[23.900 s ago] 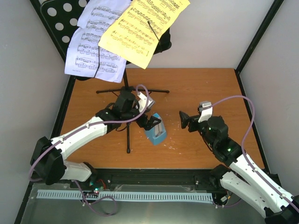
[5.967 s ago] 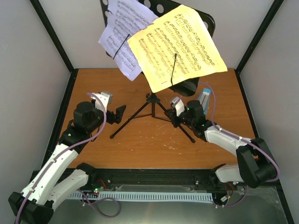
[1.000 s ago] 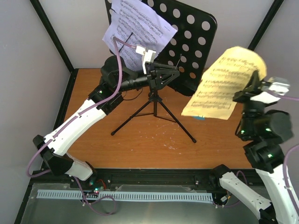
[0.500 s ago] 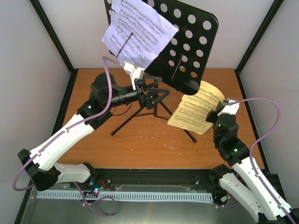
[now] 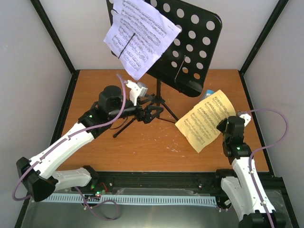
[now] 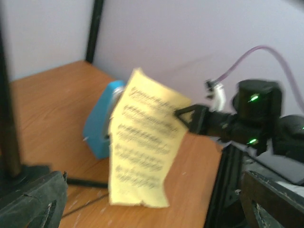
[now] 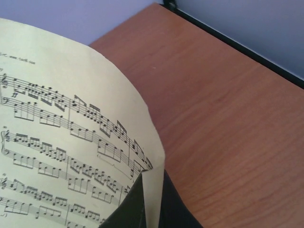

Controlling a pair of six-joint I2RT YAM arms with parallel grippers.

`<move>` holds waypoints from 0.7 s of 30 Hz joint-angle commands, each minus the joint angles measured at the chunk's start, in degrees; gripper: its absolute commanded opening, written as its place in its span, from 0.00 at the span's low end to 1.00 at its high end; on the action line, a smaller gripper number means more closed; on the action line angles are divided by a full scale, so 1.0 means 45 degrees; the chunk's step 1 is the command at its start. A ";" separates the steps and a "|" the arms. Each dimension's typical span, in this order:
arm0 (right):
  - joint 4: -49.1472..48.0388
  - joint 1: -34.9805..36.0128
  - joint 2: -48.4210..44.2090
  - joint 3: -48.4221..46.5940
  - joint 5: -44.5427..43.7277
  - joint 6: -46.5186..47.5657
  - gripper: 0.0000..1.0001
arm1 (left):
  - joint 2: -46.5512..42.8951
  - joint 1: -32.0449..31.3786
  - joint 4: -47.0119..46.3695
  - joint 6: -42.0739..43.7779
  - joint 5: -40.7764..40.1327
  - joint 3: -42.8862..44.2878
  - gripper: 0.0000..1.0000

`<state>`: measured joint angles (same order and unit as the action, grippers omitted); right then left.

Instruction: Pack up the instrument practice props

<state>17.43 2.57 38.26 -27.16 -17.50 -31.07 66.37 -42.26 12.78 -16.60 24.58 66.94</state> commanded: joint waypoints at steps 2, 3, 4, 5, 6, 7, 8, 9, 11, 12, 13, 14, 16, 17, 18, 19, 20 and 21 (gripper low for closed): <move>0.1068 -0.1594 0.0168 0.0122 0.0790 -0.1215 0.03 | -0.1371 0.1572 0.0281 0.0696 -0.0312 -0.1621 1.00; 0.1175 -0.1873 0.0184 0.0149 0.0859 -0.1273 0.03 | -0.1590 0.1802 0.0173 0.0634 -0.0370 -0.1934 1.00; 0.1206 -0.2226 0.0198 0.0187 0.0941 -0.1300 0.03 | -0.1795 0.1970 0.0094 0.0634 -0.0470 -0.2156 1.00; 0.1180 -0.2474 0.0217 0.0272 0.1025 -0.1282 0.03 | -0.1894 0.2062 0.0064 0.0678 -0.0592 -0.2321 1.00; 0.1143 -0.2706 0.0219 0.0354 0.1108 -0.1294 0.03 | -0.1963 0.2125 0.0070 0.0739 -0.0732 -0.2451 0.99; 0.1104 -0.2935 0.0246 0.0427 0.1146 -0.1276 0.03 | -0.2015 0.2169 0.0076 0.0815 -0.0943 -0.2560 0.99; 0.1038 -0.3156 0.0272 0.0553 0.1202 -0.1247 0.03 | -0.2034 0.2182 0.0086 0.0898 -0.1081 -0.2654 0.99; 0.0930 -0.3401 0.0319 0.0650 0.1277 -0.1151 0.03 | -0.2039 0.2201 0.0119 0.0945 -0.1230 -0.2730 1.00; 0.0613 -0.3902 0.0525 0.0812 0.1525 -0.0889 0.03 | -0.2064 0.2218 0.0111 0.0926 -0.1394 -0.2935 0.99; 0.0432 -0.4166 0.0683 0.0853 0.1632 -0.0771 0.03 | -0.2096 0.2223 0.0118 0.0817 -0.1411 -0.3038 0.99; 0.0278 -0.4428 0.0893 0.0876 0.1758 -0.0608 0.03 | -0.2125 0.2223 0.0099 0.0635 -0.1403 -0.3151 0.99; 0.0124 -0.4691 0.1097 0.0912 0.1879 -0.0451 0.03 | -0.2145 0.2223 0.0050 0.0424 -0.1331 -0.3304 1.00; -0.0233 -0.5204 0.1595 0.0915 0.2148 -0.0143 0.03 | -0.2315 0.2223 -0.0310 -0.0123 -0.1193 -0.3846 0.99; -0.0425 -0.5437 0.1874 0.0903 0.2303 0.0035 0.03 | -0.2420 0.2223 -0.0587 -0.0416 -0.1103 -0.4172 1.00; -0.0642 -0.5632 0.2192 0.0891 0.2482 0.0228 0.03 | -0.2534 0.2223 -0.1051 -0.0657 -0.0989 -0.4511 0.99; -0.0862 -0.5781 0.2502 0.0880 0.2662 0.0435 0.03 | -0.2616 0.2223 -0.1412 -0.0873 -0.0865 -0.4851 0.99; -0.1063 -0.5892 0.2844 0.0820 0.2841 0.0632 0.03 | -0.2631 0.2223 -0.1628 -0.1044 -0.0820 -0.5109 1.00; -0.1213 -0.5970 0.3214 0.0730 0.3018 0.0844 0.03 | -0.2606 0.2223 -0.1796 -0.1190 -0.0826 -0.5356 1.00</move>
<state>16.78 -22.39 48.64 -23.40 -7.68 -31.46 55.88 -32.51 10.55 -17.41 19.84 46.00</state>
